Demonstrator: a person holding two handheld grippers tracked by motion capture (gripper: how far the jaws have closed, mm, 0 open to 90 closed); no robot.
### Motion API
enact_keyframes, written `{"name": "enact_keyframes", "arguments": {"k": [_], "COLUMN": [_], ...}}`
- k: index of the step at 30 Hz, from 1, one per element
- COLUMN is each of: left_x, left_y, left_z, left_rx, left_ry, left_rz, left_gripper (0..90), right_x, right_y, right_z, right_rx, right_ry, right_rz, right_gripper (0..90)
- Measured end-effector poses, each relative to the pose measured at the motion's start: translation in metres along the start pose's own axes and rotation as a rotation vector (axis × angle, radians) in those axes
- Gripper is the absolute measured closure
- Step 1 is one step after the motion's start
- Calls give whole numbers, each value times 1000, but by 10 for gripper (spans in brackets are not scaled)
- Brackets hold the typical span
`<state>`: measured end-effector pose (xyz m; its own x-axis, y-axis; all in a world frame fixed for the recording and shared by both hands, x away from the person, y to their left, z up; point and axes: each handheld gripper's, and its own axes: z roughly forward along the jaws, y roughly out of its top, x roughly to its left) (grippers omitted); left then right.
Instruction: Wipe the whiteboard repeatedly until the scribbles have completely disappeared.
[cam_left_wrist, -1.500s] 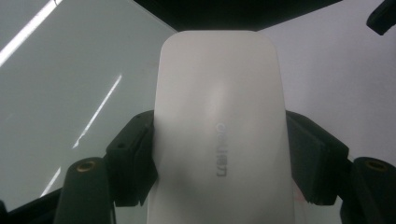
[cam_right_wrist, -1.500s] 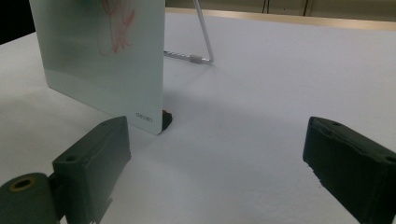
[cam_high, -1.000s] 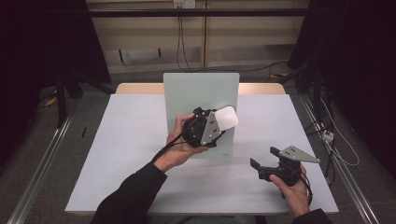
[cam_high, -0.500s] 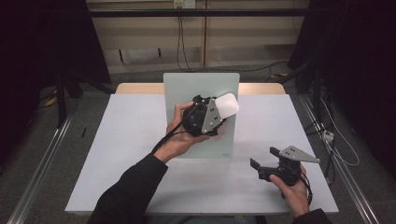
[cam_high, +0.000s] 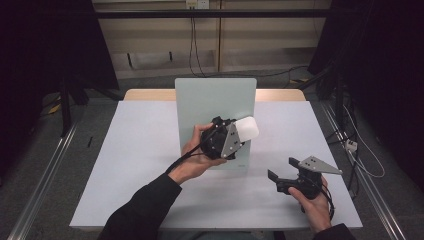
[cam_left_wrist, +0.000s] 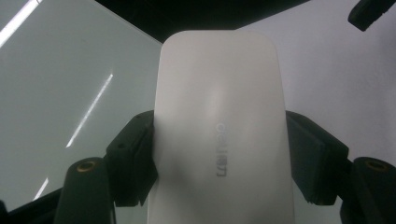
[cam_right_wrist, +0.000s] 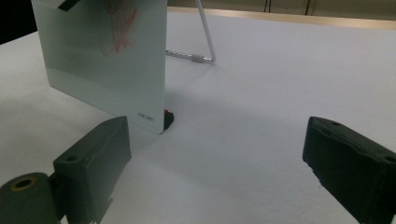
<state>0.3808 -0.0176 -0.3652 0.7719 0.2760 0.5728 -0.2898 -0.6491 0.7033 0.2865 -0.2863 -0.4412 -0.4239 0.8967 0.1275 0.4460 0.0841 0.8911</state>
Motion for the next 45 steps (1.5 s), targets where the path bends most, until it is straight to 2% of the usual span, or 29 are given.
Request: {"name": "enact_keyframes", "arguments": {"k": [6, 11, 16, 17, 26, 29, 32, 37, 45], "left_x": [-9, -4, 9, 14, 47, 50, 47, 35, 4], "left_y": [-7, -3, 4, 6, 18, 19, 18, 12, -4], "left_z": [1, 0, -5, -7, -20, -22, -21, -16, -5], "left_rx": [13, 22, 21, 21, 1, -2, -2, 0, 14], "left_ry": [-24, -25, 2, 10, 85, 99, 97, 67, 1], "left_rz": [7, 5, -3, 6, -16, -15, -10, 8, 33], "left_gripper": [311, 311, 311, 311, 311, 312, 311, 311, 311], "right_x": [0, 0, 0, 0, 0, 0, 0, 0, 0], "right_y": [0, 0, 0, 0, 0, 0, 0, 0, 0], "right_z": [0, 0, 0, 0, 0, 0, 0, 0, 0], "right_rx": [1, 0, 2, 3, 0, 0, 2, 1, 0], "right_ry": [-1, -1, -2, -1, -1, -2, -1, -1, -2], "right_rz": [1, 0, 2, 2, 1, 2, 2, 1, 2], "right_gripper": [76, 76, 77, 77, 77, 77, 77, 77, 77]}}
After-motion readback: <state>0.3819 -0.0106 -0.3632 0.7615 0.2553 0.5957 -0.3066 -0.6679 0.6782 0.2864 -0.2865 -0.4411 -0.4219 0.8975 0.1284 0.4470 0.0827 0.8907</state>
